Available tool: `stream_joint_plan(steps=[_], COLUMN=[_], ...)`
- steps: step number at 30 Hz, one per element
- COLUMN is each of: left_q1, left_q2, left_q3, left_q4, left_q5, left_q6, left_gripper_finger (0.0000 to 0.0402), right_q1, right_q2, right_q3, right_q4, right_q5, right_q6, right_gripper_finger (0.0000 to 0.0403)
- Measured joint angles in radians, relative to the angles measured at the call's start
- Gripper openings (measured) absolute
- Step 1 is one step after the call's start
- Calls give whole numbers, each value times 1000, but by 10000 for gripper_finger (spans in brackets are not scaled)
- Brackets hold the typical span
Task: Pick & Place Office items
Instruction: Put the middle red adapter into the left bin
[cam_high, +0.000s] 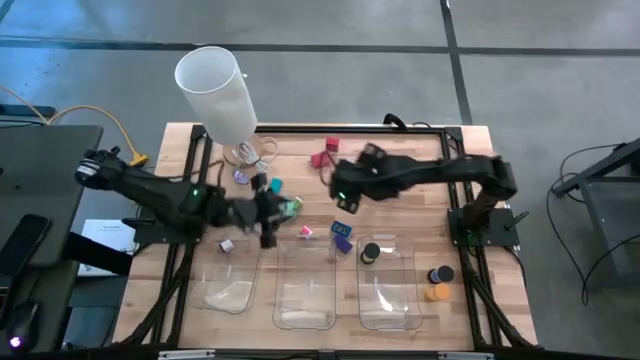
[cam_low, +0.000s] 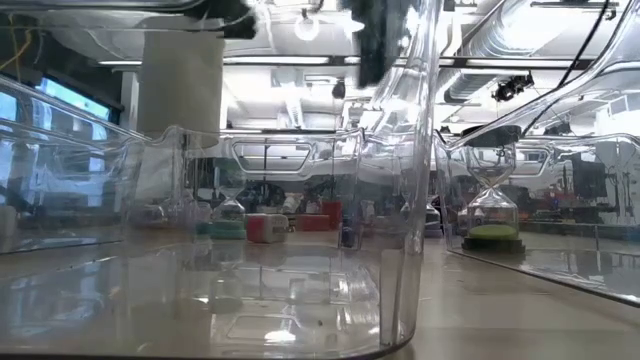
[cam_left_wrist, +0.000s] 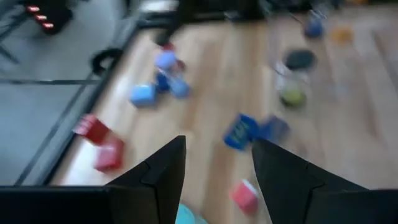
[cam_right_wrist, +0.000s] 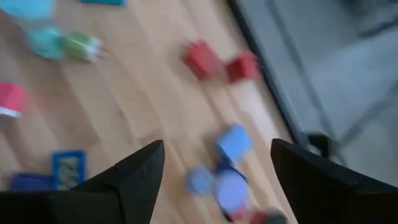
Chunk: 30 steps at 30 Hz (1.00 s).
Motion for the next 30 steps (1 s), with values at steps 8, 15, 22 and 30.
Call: stream_joint_plan(steps=[8,15,22,30], left_q1=[230,349,374,432], left_q2=[-1,47,198,437], left_q3=[41,53,203,570], left_q4=[131,213,180,-171], left_q5=[149,277,345,406], left_q6=[31,39,67,157], left_gripper_finger=[177,196,314,373], right_q1=[197,348,416,430], right_q2=[-248,-425,-488,-487], right_q3=[-290,-560,-701,-765], right_q4=[-150,-137,-135,-86], right_q5=[226,272,277,280], right_q6=[459,755,902,910], right_gripper_finger=[284,284,284,284])
